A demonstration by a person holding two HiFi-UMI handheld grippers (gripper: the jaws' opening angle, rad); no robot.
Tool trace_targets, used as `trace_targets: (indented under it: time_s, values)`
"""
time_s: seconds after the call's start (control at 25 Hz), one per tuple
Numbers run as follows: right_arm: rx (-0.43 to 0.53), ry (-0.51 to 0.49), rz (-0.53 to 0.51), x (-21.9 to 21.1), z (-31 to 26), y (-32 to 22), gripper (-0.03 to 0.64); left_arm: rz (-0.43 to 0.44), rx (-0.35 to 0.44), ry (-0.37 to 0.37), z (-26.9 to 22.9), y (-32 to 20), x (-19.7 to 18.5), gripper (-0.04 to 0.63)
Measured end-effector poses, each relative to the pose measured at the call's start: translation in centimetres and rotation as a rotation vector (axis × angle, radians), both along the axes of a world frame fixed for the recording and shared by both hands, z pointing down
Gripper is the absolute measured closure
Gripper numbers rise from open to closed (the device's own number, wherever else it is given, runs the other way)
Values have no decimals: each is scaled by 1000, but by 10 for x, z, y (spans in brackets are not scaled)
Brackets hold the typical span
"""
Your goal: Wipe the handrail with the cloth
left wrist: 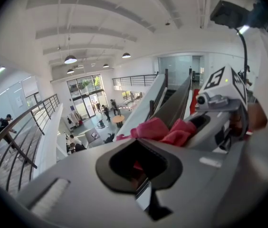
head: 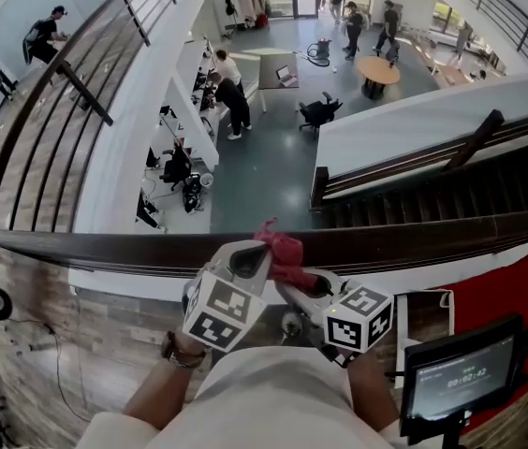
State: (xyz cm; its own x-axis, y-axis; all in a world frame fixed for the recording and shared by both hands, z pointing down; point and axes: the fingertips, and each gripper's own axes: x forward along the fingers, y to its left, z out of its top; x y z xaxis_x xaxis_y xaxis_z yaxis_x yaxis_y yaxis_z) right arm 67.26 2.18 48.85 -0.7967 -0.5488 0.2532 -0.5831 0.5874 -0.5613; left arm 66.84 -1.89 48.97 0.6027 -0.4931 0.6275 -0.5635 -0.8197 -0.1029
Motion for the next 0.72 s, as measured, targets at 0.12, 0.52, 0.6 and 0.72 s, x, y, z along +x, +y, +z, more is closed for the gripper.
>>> trace_targets:
  time_s: [0.12,0.52,0.6,0.72]
  values:
    - [0,-1,4,5,1,0,554,9,-5,-1,2,1,4,594]
    - [-11,-14,-13,11,-4,5,554,9,-7,-6,-5,6,12,593]
    - [-19,-17,-22,12,-4,8,554,1,-2,-6,-5,9,15,594]
    - [-32,-19,-33,12,-3,8,554,-13,-7,6,-4,8,15,592]
